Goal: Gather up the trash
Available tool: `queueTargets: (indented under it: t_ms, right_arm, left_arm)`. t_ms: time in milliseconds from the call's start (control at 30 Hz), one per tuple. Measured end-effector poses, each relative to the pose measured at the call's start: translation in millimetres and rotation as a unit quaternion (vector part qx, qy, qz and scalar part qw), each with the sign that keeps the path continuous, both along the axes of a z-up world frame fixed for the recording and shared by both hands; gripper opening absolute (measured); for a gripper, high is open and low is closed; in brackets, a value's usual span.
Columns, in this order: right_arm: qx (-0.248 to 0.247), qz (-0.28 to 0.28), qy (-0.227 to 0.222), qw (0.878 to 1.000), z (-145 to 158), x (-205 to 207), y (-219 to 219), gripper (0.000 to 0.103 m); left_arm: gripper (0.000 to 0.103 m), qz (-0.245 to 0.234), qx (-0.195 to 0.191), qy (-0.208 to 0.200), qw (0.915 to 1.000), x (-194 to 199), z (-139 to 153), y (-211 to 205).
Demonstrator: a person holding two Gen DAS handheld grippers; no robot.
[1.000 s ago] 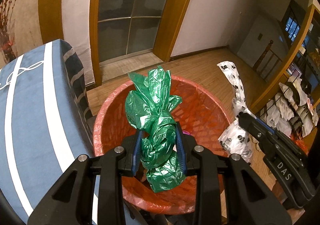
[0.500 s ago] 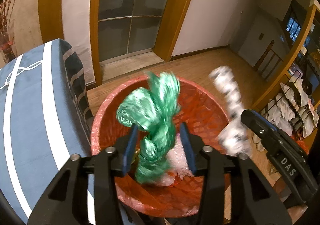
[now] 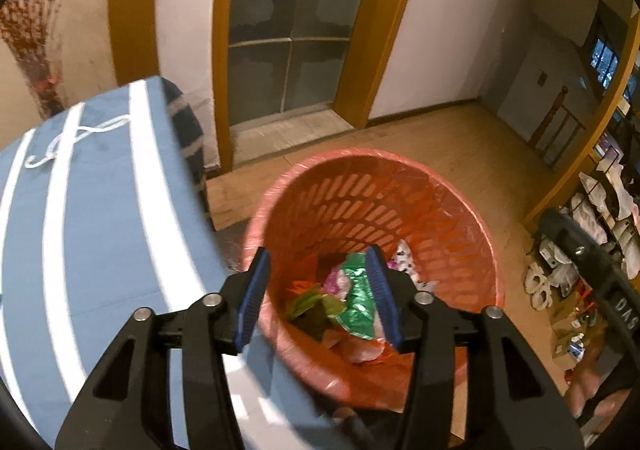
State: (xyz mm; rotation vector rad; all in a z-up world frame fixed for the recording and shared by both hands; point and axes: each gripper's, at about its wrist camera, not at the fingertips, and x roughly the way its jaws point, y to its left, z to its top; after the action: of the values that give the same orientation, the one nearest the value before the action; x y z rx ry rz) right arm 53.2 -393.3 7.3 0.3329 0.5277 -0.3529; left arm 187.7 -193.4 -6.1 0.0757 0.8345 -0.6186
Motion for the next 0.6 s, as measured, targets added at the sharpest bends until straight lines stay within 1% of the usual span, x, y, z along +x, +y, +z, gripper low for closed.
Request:
queueTargets:
  t_ms: [33,67,100,133,167,233,300,400,433,533,600]
  right_arm:
    - [-0.005,0.001,-0.006,1.000,4,-4,4,0.070]
    - [-0.011,0.002,-0.012,1.000,8,-9,8,0.074]
    - [-0.020,0.001,-0.021,1.000,13,-16,15,0.083]
    - [-0.026,0.000,-0.027,0.999,17,-21,20,0.089]
    - [-0.034,0.001,-0.039,0.999,22,-29,28,0.091]
    - [-0.047,0.002,-0.049,0.998,29,-39,40,0.097]
    - [-0.061,-0.001,-0.058,0.996,34,-50,52,0.098]
    - [-0.089,-0.011,-0.063,0.994,39,-67,74,0.099]
    - [-0.095,-0.013,-0.063,0.993,41,-70,79,0.099]
    - [-0.115,-0.025,-0.058,0.991,43,-85,97,0.099]
    - [-0.137,-0.036,-0.055,0.988,44,-92,111,0.099]
  left_arm:
    - [0.062,0.005,-0.001,-0.007,1.0000,-3,4,6]
    - [0.065,0.012,-0.002,-0.017,0.9998,-8,9,13]
    - [0.070,0.018,-0.005,-0.027,0.9995,-13,14,21]
    - [0.073,0.026,-0.007,-0.040,0.9988,-20,19,31]
    - [0.075,0.031,-0.008,-0.050,0.9982,-26,23,39]
    - [0.087,0.043,-0.011,-0.071,0.9964,-41,31,54]
    - [0.094,0.055,-0.013,-0.089,0.9944,-54,37,67]
    - [0.099,0.076,-0.010,-0.114,0.9905,-73,41,86]
    - [0.099,0.085,-0.007,-0.123,0.9888,-81,42,94]
    - [0.099,0.106,-0.009,-0.128,0.9861,-92,42,111]
    - [0.099,0.130,-0.009,-0.138,0.9819,-103,43,124]
